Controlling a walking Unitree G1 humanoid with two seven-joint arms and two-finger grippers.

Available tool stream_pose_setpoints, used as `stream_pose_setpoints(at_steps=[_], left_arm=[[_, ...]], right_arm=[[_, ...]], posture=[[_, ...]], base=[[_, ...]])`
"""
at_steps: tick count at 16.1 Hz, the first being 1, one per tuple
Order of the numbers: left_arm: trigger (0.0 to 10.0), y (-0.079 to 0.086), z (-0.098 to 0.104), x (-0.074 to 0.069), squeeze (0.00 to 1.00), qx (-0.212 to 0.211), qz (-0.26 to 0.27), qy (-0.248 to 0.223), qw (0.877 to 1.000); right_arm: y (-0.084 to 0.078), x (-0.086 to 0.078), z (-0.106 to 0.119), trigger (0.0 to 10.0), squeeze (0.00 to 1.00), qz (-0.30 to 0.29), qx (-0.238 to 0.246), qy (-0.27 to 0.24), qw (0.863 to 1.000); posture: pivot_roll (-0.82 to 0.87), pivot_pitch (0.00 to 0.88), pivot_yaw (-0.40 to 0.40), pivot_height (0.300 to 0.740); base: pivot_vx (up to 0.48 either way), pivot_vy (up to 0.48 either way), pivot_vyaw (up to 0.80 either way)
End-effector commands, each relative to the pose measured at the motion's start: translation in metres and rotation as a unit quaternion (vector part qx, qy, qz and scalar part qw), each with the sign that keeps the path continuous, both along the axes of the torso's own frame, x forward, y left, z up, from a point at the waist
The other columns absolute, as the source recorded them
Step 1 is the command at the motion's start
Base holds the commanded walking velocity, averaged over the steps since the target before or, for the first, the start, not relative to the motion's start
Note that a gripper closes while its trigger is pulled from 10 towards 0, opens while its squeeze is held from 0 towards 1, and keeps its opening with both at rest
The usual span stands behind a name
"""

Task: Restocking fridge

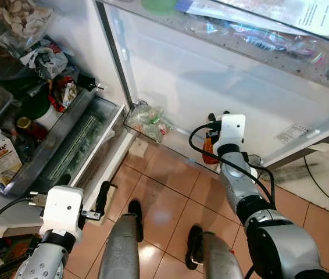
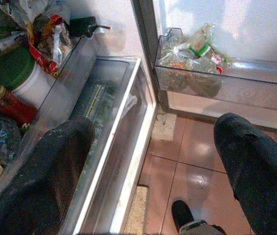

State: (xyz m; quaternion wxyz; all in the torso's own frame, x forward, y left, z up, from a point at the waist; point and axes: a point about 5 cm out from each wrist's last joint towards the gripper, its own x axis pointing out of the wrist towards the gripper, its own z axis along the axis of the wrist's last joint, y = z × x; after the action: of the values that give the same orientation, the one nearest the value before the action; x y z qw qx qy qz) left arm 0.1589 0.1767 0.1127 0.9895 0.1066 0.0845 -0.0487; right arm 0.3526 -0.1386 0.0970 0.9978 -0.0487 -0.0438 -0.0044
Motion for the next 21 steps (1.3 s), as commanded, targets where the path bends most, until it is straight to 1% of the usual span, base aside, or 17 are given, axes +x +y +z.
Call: stream_pose_setpoints(at_steps=[1, 13, 14, 15, 16, 21], left_arm=[[10.0, 0.002, -0.001, -0.004, 0.0, 0.004, 0.007, 0.009, 1.0], [10.0, 0.002, -0.001, -0.004, 0.0, 0.004, 0.007, 0.009, 1.0], [10.0, 0.001, 0.0, -0.005, 0.0, 0.004, 0.007, 0.011, 1.0], [10.0, -0.004, -0.003, -0.002, 0.0, 0.0, 0.001, 0.012, 1.0], [10.0, -0.005, -0.003, -0.001, 0.0, -0.001, 0.001, 0.011, 1.0], [10.0, -0.006, -0.002, -0.001, 0.0, -0.001, 0.001, 0.012, 1.0]], right_arm=[[-0.002, -0.002, -0.003, 10.0, 0.0, -0.006, 0.0, 0.002, 1.0], [-0.002, -0.002, -0.003, 10.0, 0.0, -0.006, 0.0, 0.002, 1.0], [-0.002, -0.002, -0.004, 10.0, 0.0, -0.009, -0.008, 0.004, 1.0], [0.011, -0.015, -0.03, 10.0, 0.0, -0.019, 0.037, 0.063, 0.997], [0.013, -0.015, -0.031, 10.0, 0.0, -0.019, 0.045, 0.07, 0.996], [0.017, -0.017, -0.035, 10.0, 0.0, -0.019, 0.049, 0.082, 0.995]], posture=[[0.35, 0.379, 0.021, 0.74], [0.35, 0.379, 0.021, 0.74], [0.36, 0.384, 0.023, 0.74], [0.33, 0.38, 0.006, 0.74], [0.33, 0.38, 0.005, 0.74], [0.34, 0.381, 0.007, 0.74]], base=[[0.0, 0.0, 0.0], [0.0, 0.0, 0.0], [0.0, 0.0, 0.0], [0.0, 0.0, 0.0], [0.0, 0.0, 0.0], [0.0, 0.0, 0.0]])
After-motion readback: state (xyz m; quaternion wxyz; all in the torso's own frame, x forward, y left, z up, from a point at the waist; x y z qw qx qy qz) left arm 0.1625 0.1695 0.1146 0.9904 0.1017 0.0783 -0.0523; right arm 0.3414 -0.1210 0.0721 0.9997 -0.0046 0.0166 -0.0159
